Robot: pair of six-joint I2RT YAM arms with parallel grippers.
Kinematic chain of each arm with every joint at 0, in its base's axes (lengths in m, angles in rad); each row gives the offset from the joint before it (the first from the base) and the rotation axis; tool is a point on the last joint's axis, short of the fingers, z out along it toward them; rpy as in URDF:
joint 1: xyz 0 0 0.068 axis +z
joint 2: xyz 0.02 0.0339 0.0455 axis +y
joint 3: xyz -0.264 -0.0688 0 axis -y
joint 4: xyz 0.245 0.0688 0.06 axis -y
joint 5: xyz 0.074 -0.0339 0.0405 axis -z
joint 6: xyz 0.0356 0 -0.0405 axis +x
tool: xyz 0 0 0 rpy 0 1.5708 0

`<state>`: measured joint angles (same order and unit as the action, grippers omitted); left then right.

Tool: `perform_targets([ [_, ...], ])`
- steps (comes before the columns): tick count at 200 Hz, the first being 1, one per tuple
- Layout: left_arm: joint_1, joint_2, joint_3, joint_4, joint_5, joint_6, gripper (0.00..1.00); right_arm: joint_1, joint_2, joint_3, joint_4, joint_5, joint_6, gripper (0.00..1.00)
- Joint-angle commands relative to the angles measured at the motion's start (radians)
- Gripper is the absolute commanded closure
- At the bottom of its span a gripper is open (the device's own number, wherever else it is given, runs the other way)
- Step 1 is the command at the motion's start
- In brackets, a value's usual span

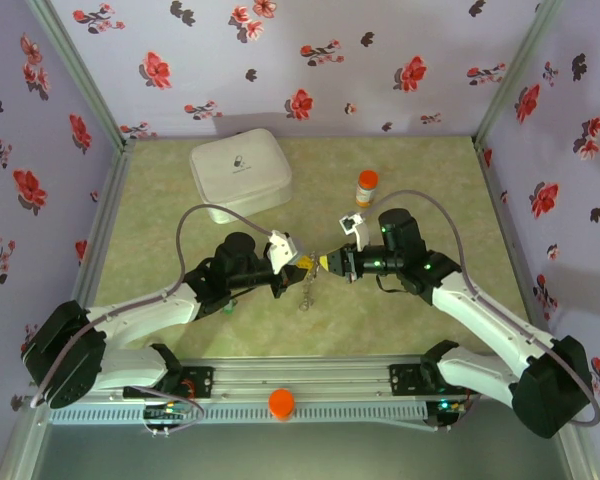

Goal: Put the keys on the keyring

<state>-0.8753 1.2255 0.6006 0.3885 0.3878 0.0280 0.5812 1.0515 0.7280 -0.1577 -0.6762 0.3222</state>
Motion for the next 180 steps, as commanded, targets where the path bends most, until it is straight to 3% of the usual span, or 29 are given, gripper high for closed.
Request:
perform_targets([
  [1, -0.009, -0.009, 0.017, 0.050, 0.012, -0.005, 1.00, 0.007, 0.014, 0.044, -0.037, 0.038, -0.034, 1.00],
  [127, -0.008, -0.012, 0.033, 0.044, 0.026, -0.025, 1.00, 0.032, 0.063, 0.077, -0.101, 0.103, -0.075, 1.00],
  [180, -0.008, -0.021, 0.028, 0.041, 0.041, -0.025, 1.00, 0.032, 0.057, 0.086, -0.127, 0.210, -0.063, 1.00],
])
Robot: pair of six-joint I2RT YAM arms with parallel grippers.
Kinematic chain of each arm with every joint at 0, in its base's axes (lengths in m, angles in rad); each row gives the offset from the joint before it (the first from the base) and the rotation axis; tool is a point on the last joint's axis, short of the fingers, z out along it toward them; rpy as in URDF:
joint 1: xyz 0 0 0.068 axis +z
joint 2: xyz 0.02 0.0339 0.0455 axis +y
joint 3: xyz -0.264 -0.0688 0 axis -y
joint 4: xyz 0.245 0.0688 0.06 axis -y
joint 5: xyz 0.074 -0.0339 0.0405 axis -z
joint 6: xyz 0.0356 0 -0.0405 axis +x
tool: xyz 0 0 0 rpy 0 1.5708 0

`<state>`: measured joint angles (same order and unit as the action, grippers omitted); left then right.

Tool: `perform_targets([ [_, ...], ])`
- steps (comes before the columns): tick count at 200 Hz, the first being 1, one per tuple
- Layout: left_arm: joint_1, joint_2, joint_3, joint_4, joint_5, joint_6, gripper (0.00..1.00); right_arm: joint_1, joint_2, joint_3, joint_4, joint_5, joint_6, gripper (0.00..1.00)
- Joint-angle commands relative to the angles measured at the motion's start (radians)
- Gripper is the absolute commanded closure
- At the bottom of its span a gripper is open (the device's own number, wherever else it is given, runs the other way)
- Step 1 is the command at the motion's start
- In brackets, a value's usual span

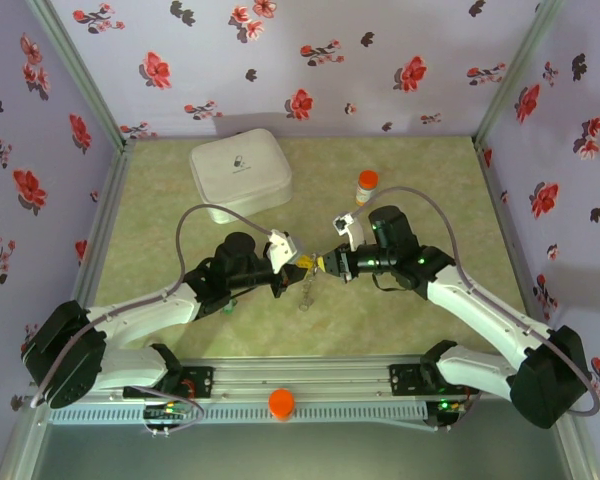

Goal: Put the keys on the keyring

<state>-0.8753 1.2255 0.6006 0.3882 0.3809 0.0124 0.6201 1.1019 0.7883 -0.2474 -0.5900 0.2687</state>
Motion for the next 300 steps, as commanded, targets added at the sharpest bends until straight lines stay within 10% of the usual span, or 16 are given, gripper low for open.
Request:
perform_targets([
  [1, -0.008, -0.020, 0.027, 0.042, 0.048, -0.011, 1.00, -0.006, 0.007, 0.026, -0.038, 0.126, -0.010, 1.00],
  [197, -0.008, -0.046, 0.080, -0.145, 0.031, -0.159, 1.00, -0.005, -0.136, 0.022, -0.036, 0.125, -0.171, 1.00],
  [300, -0.008, -0.062, 0.095, -0.128, 0.117, -0.391, 1.00, 0.126, -0.270, -0.123, 0.169, 0.309, -0.671, 1.00],
])
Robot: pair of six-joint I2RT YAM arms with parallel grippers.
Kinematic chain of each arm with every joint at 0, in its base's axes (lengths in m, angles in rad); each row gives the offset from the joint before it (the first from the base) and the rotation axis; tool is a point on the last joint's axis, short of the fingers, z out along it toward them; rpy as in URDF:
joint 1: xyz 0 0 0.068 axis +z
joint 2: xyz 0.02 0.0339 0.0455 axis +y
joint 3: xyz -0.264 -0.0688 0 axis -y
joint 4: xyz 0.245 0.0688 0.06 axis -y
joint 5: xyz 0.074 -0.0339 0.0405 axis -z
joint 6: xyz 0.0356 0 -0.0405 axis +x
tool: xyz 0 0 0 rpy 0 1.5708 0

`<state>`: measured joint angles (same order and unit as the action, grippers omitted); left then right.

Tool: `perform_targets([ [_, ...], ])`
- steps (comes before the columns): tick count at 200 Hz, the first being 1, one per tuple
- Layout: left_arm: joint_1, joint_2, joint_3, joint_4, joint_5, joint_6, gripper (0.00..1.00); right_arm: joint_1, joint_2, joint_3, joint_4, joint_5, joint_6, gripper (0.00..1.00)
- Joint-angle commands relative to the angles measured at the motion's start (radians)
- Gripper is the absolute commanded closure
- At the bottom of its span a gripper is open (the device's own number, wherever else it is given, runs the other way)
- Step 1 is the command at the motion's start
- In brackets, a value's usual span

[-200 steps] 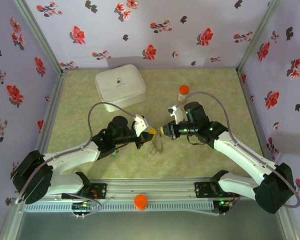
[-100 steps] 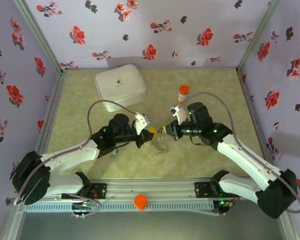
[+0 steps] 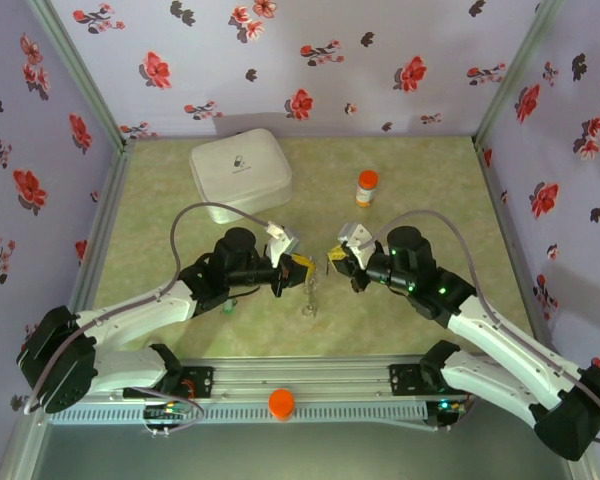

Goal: Put the keys on the keyring

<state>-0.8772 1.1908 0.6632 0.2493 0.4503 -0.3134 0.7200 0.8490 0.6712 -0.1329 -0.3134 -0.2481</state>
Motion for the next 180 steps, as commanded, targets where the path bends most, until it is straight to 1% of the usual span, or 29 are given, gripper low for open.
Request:
perform_targets([
  [1, -0.006, -0.028, 0.032, 0.010, 0.047, -0.065, 1.00, 0.028, -0.017, -0.007, 0.051, 0.032, -0.158, 1.00],
  [40, -0.005, -0.022, 0.042, -0.005, 0.048, -0.078, 1.00, 0.073, -0.021, -0.004, -0.004, 0.033, -0.254, 1.00],
  [74, -0.005, -0.010, 0.056, -0.021, 0.044, -0.075, 1.00, 0.108, -0.013, 0.008, -0.066, 0.081, -0.321, 1.00],
  [120, -0.005, -0.001, 0.060, -0.013, 0.042, -0.073, 1.00, 0.129, 0.018, 0.025, -0.097, 0.122, -0.335, 1.00],
  [180, -0.005, 0.000, 0.056, -0.004, 0.043, -0.073, 1.00, 0.135, -0.009, 0.007, -0.050, 0.162, -0.333, 1.00],
])
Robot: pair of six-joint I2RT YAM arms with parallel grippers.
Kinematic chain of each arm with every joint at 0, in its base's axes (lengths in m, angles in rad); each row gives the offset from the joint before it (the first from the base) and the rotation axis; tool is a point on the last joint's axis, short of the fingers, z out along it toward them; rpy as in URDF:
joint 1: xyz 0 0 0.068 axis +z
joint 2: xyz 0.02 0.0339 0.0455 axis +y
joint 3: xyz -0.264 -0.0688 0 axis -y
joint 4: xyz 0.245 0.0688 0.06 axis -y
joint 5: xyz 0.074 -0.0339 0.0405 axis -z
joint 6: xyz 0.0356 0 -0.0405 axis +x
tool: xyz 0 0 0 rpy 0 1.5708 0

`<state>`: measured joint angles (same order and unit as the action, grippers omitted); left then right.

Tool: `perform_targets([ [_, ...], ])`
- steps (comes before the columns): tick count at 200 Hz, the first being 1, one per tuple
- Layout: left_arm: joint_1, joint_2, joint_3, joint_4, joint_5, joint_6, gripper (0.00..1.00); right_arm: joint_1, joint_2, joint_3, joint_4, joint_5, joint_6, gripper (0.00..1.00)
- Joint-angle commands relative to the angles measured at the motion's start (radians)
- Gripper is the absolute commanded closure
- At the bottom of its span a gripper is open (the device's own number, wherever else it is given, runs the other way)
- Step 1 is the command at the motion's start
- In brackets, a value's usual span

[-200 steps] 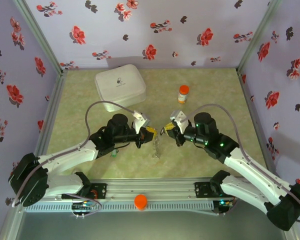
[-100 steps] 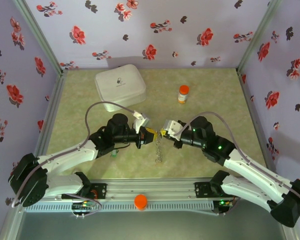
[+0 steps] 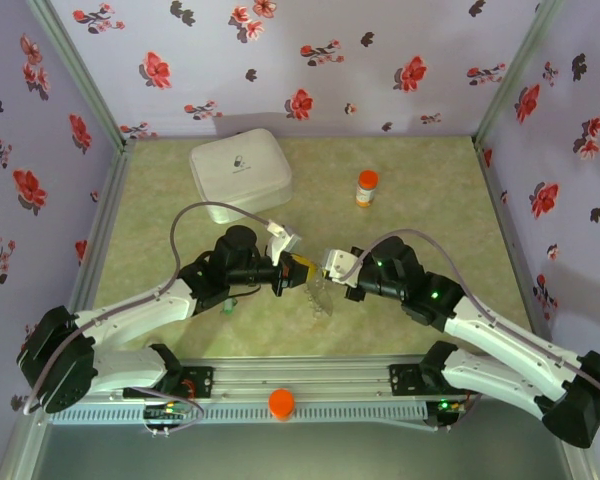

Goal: Put the keys on the keyring

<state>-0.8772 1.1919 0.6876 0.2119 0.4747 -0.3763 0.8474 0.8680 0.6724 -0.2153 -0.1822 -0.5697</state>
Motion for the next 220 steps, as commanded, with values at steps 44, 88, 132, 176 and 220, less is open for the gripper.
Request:
perform_targets([
  [44, -0.005, 0.006, 0.031, 0.035, 0.018, -0.010, 1.00, 0.009, -0.044, -0.005, 0.055, 0.007, -0.006, 1.00],
  [88, -0.004, 0.003, 0.027, 0.041, 0.019, -0.012, 1.00, 0.011, -0.028, -0.008, 0.080, -0.016, 0.005, 1.00],
  [132, -0.005, 0.005, 0.030, 0.041, 0.022, -0.010, 1.00, 0.013, -0.009, -0.004, 0.082, -0.033, 0.007, 1.00],
  [176, -0.005, 0.006, 0.029, 0.043, 0.027, -0.004, 1.00, 0.018, 0.000, -0.006, 0.083, -0.040, 0.010, 1.00],
  [220, -0.005, 0.001, 0.030, 0.040, 0.014, -0.008, 1.00, 0.020, -0.009, -0.006, 0.066, -0.021, 0.008, 1.00],
])
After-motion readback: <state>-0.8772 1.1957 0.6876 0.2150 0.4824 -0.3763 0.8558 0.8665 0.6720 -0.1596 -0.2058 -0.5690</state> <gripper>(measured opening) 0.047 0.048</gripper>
